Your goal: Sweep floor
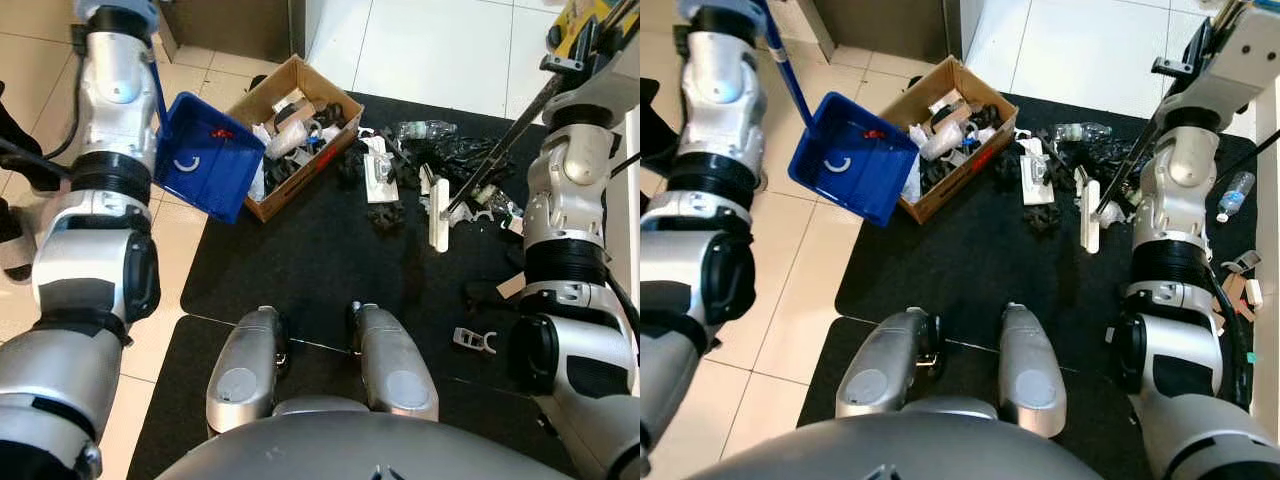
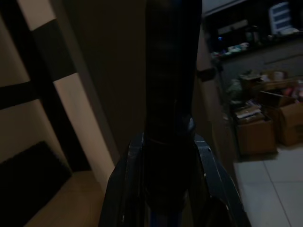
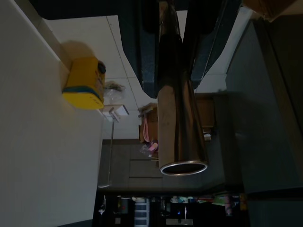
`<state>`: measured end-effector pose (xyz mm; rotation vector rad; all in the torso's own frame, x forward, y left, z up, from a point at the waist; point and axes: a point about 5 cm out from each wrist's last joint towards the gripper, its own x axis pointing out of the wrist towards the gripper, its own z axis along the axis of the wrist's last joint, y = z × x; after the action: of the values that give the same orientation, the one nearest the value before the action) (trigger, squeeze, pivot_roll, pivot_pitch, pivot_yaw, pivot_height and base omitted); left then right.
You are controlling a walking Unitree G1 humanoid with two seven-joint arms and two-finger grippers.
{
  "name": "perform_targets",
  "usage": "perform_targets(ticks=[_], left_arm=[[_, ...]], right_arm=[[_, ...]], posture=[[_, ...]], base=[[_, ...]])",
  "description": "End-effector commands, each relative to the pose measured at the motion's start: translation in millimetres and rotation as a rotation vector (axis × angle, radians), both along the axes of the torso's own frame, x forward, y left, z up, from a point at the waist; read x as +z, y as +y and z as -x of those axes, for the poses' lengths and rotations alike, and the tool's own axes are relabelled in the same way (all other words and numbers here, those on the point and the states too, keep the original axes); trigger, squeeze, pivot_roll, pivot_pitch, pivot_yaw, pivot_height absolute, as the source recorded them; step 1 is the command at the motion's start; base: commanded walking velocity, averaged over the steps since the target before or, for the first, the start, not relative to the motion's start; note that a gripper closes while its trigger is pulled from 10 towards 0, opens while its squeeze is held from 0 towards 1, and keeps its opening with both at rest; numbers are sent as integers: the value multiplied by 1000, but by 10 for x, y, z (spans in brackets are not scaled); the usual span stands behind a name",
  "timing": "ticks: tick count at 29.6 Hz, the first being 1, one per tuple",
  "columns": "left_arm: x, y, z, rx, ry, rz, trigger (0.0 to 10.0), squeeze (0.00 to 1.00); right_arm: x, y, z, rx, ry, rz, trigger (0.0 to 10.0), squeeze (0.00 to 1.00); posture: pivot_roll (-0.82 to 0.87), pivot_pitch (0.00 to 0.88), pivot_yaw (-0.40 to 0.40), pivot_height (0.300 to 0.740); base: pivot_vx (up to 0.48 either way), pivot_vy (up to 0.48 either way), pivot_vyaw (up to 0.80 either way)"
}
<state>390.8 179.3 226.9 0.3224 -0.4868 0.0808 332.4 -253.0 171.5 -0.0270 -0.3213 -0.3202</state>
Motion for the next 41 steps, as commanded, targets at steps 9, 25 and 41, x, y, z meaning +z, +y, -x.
perform_targets(ticks=[9, 25, 41], left_arm=[[297, -127, -32, -11, -140, -32, 10000, 0], [604, 54, -108, -9, -152, 350, 10000, 0], [-226, -628, -114, -113, 240, 589, 10000, 0]], right_arm=[[73, 15, 66, 12, -52, 16, 10000, 0], [65, 83, -15, 42, -39, 9, 10000, 0], [-16, 135, -36, 51, -14, 0, 10000, 0]], posture=[[11, 89, 18, 740], [47, 60, 11, 740], [53, 69, 27, 740]], base=[[0, 0, 0], [0, 0, 0], [0, 0, 0]])
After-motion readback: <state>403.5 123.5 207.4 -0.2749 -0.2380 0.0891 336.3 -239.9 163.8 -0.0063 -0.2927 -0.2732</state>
